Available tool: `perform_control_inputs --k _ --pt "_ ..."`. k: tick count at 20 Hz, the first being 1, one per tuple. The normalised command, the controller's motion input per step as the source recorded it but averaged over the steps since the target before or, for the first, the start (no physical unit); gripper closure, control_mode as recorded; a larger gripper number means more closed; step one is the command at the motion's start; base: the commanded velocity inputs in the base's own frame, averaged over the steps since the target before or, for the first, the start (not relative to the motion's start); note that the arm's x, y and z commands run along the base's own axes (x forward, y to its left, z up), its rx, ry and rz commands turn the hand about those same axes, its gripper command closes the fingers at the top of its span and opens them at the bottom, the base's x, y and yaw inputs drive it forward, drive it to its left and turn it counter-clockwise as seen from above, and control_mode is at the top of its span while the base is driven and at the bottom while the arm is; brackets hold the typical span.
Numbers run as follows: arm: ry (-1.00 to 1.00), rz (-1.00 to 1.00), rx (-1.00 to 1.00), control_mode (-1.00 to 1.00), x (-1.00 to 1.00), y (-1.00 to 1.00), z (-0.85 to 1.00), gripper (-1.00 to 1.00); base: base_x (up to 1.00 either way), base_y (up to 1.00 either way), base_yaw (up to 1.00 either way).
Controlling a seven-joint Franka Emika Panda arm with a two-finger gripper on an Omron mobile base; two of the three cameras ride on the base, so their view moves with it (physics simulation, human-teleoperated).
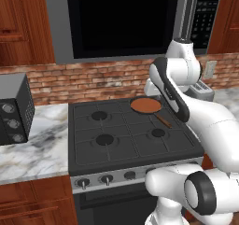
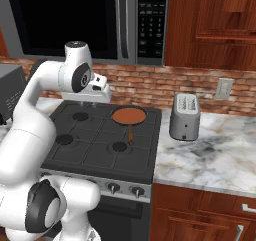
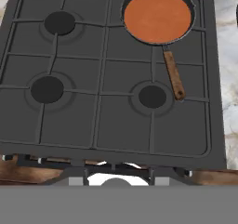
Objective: Retrieve the fish from the fridge and place it on the saucepan with marinade on the stove.
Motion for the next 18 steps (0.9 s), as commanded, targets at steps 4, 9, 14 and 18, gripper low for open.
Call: perform_control_inputs --k 4,9,14,18 --pt "-0.03 0.00 0.00 -1.00 -0.12 0.00 0.00 -1.00 0.00 0.00 0.00" --pt "-0.13 0.00 0.01 -1.00 -0.45 -0.03 0.00 -1.00 0.00 0.00 0.00" --pt "-0.12 0.00 0.05 -1.00 -0.45 -0.12 0.00 -1.00 0.00 0.00 0.00" --pt "-0.07 0.00 0.04 -1.00 -0.33 -0.10 0.00 -1.00 0.00 0.00 0.00"
